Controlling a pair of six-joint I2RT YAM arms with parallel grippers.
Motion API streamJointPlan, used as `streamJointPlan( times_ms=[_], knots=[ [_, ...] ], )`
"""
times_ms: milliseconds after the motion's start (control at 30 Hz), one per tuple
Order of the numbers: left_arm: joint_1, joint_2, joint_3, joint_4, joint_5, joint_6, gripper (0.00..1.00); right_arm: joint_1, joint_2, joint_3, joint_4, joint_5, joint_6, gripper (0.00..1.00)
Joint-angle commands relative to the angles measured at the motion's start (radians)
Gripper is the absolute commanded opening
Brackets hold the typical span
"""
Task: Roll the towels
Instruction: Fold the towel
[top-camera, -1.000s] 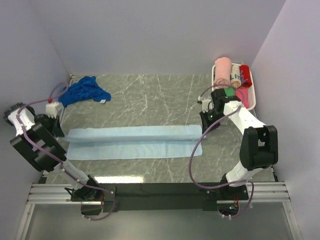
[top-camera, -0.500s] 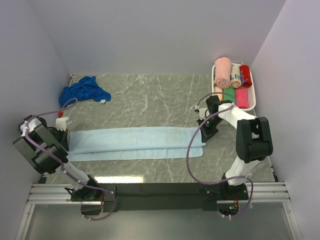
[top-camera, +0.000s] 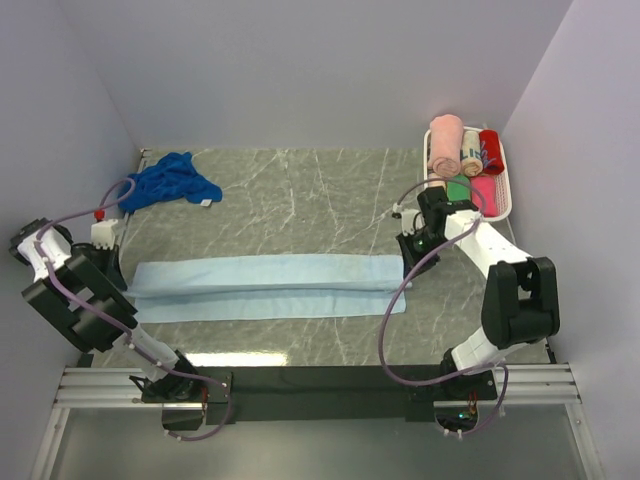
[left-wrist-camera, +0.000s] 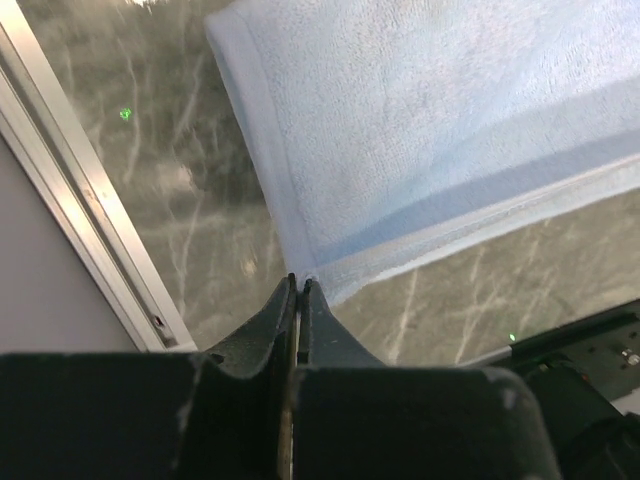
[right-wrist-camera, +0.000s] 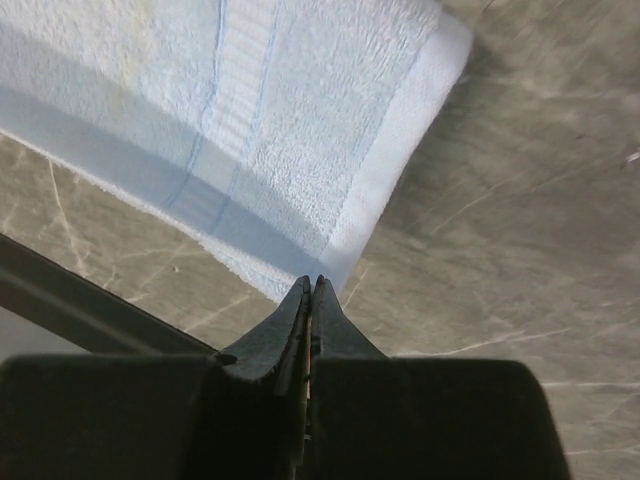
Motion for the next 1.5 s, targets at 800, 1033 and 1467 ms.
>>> streamJointPlan(
  times_ms=[800, 1033, 1467],
  knots=[
    [0.041, -0.004, 0.167, -0.063, 0.175, -0.051, 0.58, 0.045, 0.057, 0.216, -0.041, 0.057, -0.025, 0.45],
    [-0.082, 0.071, 0.130, 0.169, 0.091, -0.245, 0.53, 0.045, 0.242, 0.355, 0.045, 0.166, 0.011, 0.38],
    [-0.198, 0.226, 0.146, 0.201, 0.019, -0.303, 0.55, 0.078, 0.402, 0.406, 0.016, 0.112, -0.065, 0.41]
  ],
)
